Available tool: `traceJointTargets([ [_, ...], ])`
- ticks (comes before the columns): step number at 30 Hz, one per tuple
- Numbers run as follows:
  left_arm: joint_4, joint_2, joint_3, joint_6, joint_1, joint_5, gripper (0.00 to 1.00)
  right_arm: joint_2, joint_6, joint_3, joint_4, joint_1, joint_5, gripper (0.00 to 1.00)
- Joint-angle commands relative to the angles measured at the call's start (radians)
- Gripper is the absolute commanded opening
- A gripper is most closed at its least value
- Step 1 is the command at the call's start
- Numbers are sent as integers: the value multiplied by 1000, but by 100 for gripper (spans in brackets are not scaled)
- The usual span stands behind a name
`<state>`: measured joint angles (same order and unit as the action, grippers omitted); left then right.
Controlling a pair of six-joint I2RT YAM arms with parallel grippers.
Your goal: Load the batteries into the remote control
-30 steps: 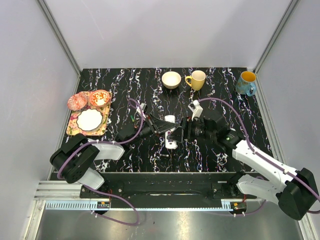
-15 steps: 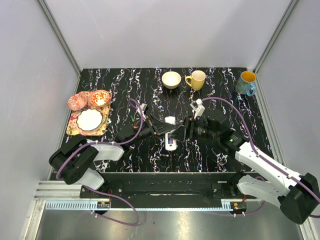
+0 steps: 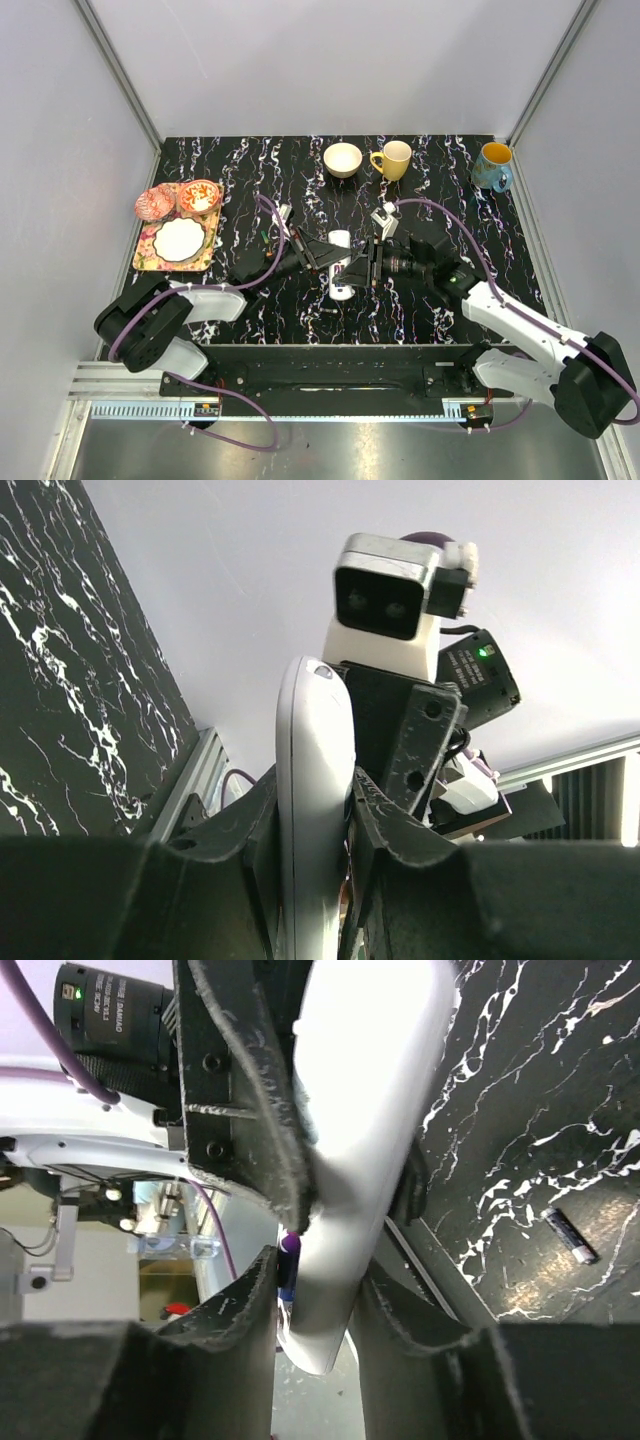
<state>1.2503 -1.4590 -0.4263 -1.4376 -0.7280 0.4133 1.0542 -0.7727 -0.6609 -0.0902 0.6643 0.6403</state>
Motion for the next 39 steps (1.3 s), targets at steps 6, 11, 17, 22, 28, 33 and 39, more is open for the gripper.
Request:
traceJointTargets([
  [6, 228, 46, -32, 11, 7, 45, 37, 24, -7, -15, -103, -6, 123, 0],
  [11, 242, 32, -35, -20, 30, 119, 52, 35, 30, -46, -28, -22, 209, 0],
  [17, 264, 26, -29, -49, 65, 212, 53, 27, 33, -54, -13, -45, 272, 0],
  [22, 236, 32, -45, -26, 67, 281, 43, 30, 33, -65, -10, -52, 306, 0],
  [28, 144, 60, -65, 32, 65, 320, 43, 53, 42, -82, 9, -54, 338, 0],
  [33, 69, 87, -83, 83, 67, 341, 38, 70, 56, -97, 33, -54, 354, 0],
  [39, 52, 89, -86, 98, 67, 361, 12, 86, 62, -114, 44, -54, 352, 0],
])
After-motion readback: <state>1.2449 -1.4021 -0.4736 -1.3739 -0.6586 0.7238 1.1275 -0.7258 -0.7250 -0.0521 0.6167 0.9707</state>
